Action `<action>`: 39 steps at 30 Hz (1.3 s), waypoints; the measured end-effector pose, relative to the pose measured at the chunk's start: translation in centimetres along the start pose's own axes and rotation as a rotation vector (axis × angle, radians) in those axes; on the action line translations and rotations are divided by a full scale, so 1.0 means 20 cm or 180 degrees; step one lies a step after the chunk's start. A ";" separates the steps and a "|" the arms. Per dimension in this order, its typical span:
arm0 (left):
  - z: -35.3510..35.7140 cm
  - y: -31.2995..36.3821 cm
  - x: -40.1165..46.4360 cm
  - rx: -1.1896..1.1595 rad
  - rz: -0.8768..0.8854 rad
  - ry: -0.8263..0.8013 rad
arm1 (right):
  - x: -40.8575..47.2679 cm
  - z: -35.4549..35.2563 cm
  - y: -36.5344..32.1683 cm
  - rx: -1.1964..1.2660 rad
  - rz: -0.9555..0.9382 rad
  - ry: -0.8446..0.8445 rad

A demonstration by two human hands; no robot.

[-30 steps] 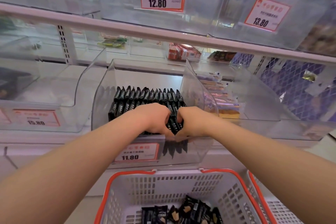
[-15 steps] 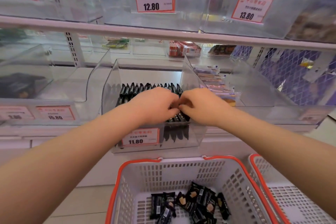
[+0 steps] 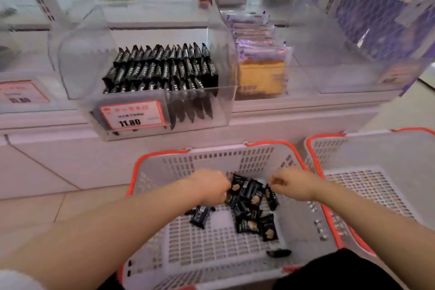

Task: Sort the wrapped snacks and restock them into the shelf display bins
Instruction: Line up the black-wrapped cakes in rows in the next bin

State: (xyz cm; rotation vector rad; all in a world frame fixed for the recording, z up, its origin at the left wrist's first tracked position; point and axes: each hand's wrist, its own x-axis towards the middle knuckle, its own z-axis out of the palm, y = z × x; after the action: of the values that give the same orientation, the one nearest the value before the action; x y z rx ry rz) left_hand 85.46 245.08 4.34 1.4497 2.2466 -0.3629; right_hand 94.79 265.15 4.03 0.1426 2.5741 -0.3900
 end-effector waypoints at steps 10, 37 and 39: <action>0.59 0.14 0.47 -0.0808 -0.0098 -0.1278 | 0.29 0.63 0.36 0.0104 0.0698 -0.0919; 1.04 0.26 0.97 -0.5969 -0.3914 -0.0664 | 0.54 0.94 0.42 0.3512 0.1354 0.0471; 1.03 0.27 0.91 -0.5724 -0.3726 -0.0441 | 0.54 0.93 0.41 0.3794 0.1399 0.0470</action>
State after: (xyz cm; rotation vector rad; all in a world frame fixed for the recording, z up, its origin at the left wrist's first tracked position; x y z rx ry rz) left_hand 88.46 252.66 -22.47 -0.7557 1.7653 0.9789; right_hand 96.10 267.65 -18.95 1.1352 1.9899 -1.6916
